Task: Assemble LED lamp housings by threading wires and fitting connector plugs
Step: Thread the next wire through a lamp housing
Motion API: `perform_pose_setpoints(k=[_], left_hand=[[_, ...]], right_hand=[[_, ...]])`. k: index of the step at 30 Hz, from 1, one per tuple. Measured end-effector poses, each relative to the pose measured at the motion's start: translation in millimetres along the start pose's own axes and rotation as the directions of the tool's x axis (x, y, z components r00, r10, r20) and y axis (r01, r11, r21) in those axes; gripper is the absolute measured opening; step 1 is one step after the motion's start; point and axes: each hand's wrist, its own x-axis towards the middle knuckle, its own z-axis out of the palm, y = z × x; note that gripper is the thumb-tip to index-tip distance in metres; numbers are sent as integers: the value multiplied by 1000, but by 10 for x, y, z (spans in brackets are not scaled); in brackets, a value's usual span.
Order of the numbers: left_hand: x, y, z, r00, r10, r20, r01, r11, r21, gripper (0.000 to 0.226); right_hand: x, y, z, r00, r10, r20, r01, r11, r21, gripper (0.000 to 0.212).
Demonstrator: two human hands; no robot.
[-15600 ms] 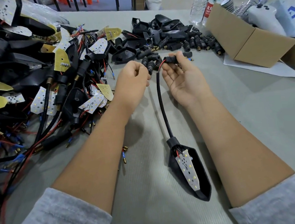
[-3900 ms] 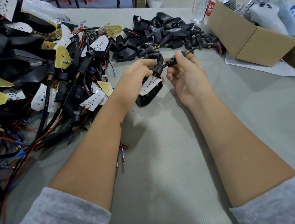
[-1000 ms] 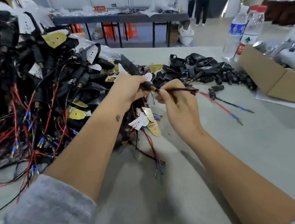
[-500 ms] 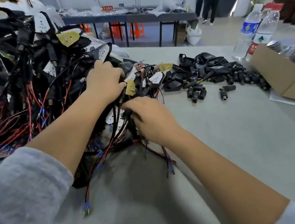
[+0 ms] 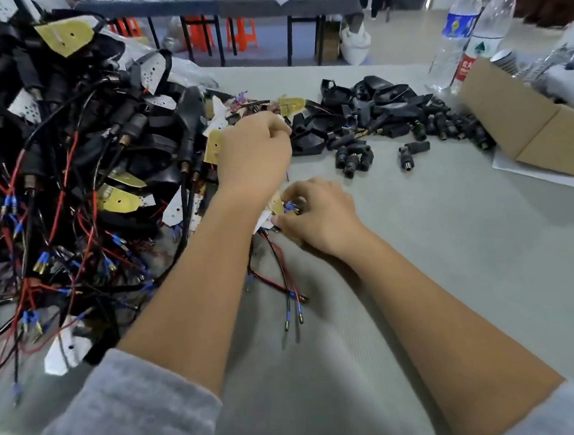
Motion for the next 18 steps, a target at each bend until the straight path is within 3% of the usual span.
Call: perform_pose_setpoints(k=[2, 5, 9, 11, 13, 15, 18], left_hand=[[-89, 20, 181, 998, -30, 63, 32, 999, -39, 32], [-161, 35, 393, 999, -15, 31, 18, 996, -87, 32], [-210, 18, 548, 979, 105, -176, -145, 962, -232, 35], [-220, -57, 590, 980, 147, -136, -179, 947, -268, 40], [-214, -166, 623, 981, 188, -58, -196, 957, -215, 45], [-194, -254, 639, 968, 250, 14, -249, 966, -64, 50], [-155, -288, 679, 958, 244, 153, -276, 930, 243, 54]], right_hand=[[-32, -7, -37, 998, -9, -57, 15, 996, 89, 8], [-71, 26, -95, 988, 35, -149, 9, 959, 284, 21], [-69, 107, -138, 943, 87, -322, 49, 920, 390, 27], [-66, 160, -203, 891, 178, -417, 62, 863, 502, 29], [-68, 209, -339, 829, 324, -455, 105, 709, 697, 19], [-65, 281, -493, 792, 468, -391, 203, 401, 893, 20], [-45, 423, -643, 774, 601, -199, 285, -50, 957, 27]])
